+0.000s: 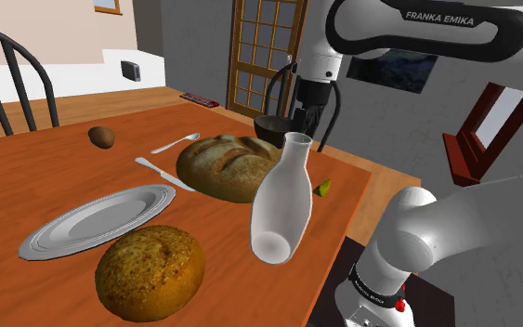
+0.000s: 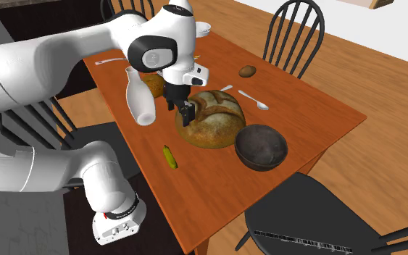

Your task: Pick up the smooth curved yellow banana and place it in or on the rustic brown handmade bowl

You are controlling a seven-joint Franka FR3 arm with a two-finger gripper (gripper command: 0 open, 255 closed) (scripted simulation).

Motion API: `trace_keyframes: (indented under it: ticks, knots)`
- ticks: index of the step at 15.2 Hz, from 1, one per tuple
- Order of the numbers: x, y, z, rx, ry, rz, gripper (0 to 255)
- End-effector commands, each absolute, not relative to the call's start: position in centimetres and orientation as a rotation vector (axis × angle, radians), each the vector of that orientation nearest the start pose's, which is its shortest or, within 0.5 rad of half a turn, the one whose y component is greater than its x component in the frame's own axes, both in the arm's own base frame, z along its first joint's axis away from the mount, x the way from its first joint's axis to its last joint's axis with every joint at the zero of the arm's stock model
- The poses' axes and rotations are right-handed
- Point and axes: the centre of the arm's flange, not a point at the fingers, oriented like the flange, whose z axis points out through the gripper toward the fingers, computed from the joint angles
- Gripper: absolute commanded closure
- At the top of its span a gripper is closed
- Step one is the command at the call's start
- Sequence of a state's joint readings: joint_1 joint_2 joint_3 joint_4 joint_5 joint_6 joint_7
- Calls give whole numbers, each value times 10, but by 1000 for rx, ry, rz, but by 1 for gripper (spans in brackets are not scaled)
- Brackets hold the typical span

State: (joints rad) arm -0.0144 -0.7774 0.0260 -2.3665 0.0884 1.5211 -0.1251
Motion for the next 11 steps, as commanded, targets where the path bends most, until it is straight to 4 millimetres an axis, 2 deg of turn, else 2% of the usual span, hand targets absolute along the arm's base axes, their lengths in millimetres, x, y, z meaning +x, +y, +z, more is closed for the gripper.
trace_keyframes:
  ticks: [1, 3, 6, 9, 11]
  knots:
    - [303, 16, 579, -3059, -199, 98, 0]
    - [277, 12, 565, -2996, -621, 36, 0]
    - [243, -5, 541, -2794, -1226, -56, 0]
    - [221, -34, 514, -2472, -1776, -145, 0]
    - [214, -56, 495, -2198, -2101, -202, 0]
